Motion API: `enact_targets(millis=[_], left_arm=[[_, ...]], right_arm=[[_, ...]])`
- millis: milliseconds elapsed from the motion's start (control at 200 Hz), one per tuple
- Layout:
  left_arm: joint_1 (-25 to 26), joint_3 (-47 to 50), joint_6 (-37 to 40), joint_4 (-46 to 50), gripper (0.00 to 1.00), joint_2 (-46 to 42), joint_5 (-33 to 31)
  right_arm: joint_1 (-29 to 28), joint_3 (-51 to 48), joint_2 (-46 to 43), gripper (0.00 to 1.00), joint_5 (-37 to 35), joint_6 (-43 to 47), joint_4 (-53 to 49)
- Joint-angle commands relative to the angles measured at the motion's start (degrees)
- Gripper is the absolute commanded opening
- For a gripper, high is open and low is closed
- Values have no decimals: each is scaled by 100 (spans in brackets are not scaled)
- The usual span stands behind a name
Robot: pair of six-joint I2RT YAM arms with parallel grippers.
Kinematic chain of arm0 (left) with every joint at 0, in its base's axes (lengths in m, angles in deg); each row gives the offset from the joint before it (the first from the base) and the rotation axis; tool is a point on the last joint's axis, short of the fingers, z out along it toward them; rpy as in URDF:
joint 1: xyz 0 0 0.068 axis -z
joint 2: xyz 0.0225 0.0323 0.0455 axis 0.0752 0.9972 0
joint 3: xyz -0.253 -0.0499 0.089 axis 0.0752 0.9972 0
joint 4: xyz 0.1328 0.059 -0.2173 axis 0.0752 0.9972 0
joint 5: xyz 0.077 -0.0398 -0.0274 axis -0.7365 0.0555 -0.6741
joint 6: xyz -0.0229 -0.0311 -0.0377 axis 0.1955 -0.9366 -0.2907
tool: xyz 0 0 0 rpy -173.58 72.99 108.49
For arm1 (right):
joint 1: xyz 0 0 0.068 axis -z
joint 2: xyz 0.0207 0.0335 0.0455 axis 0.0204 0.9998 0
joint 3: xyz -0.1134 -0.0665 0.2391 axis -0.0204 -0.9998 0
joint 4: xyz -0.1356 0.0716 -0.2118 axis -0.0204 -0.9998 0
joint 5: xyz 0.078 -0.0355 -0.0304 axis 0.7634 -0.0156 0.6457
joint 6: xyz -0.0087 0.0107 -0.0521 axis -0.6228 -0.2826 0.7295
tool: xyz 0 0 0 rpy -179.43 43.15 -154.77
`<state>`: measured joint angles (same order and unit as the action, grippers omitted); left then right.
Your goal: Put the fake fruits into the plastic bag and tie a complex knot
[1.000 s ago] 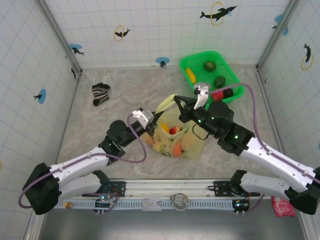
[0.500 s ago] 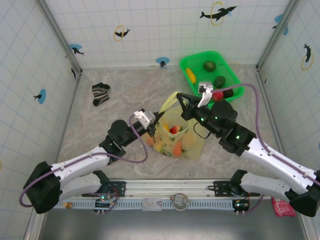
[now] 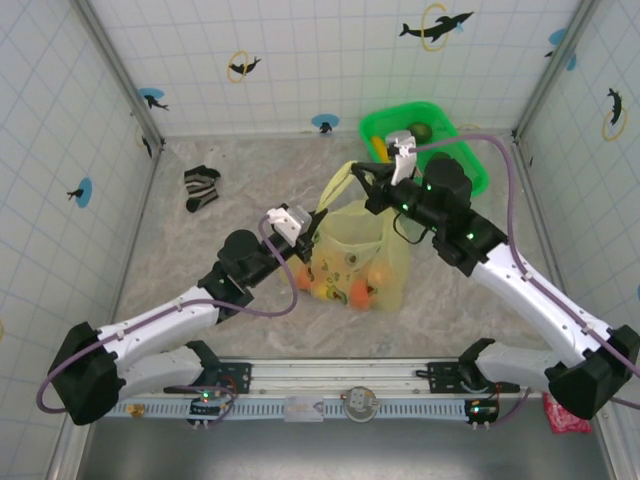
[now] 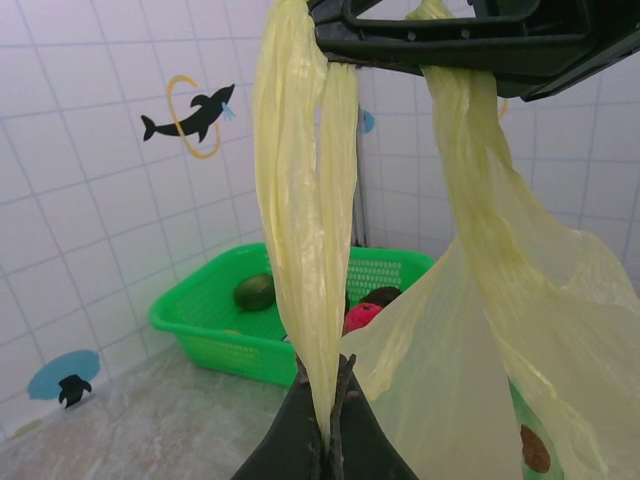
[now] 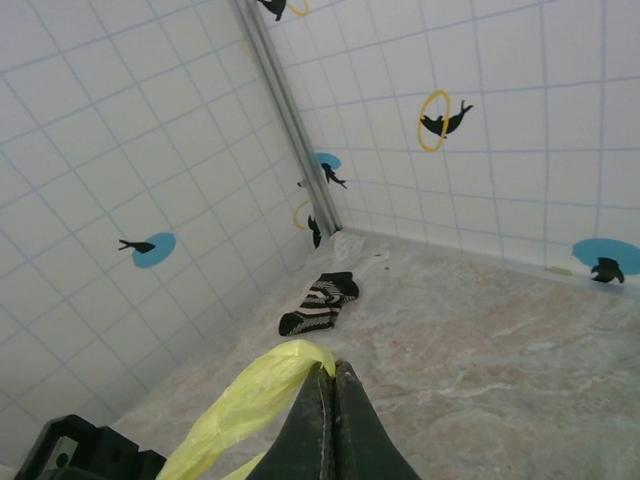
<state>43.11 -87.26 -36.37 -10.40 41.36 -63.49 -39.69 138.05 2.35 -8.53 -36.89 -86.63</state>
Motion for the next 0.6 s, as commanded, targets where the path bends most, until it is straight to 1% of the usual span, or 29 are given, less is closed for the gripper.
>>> enact_targets(millis=[0,10,40,100,140,225,360,480,595], left_arm=[[-12,45,-504,-41,0,-151,-300],[-13,53,-536,-31,0,-154,-305],[-11,55,-612,21,0,-152,-311],[-12,43,-728,163,0,-139,-314],[-13,13,-776,307,0,-130,-307],[-13,-79,-857,601,0,-81,-322],[-29,-163,-1004,967,0,-68,-272],[-48,-147,-1058,1087,0,-89,-208],[-66,-109,-1016,1074,0,-129,-167]], right_arm=[[108,700,105,0,337,236,12],[108,719,120,1,352,254,-11],[108,745,138,7,428,318,-51],[108,660,80,33,635,624,-98],[108,536,-53,45,652,819,-98],[108,60,-543,59,619,1212,129],[108,-743,-1445,71,287,1864,678],[108,-1450,-2061,77,15,2685,775],[118,-2433,-2409,84,47,3275,1289]])
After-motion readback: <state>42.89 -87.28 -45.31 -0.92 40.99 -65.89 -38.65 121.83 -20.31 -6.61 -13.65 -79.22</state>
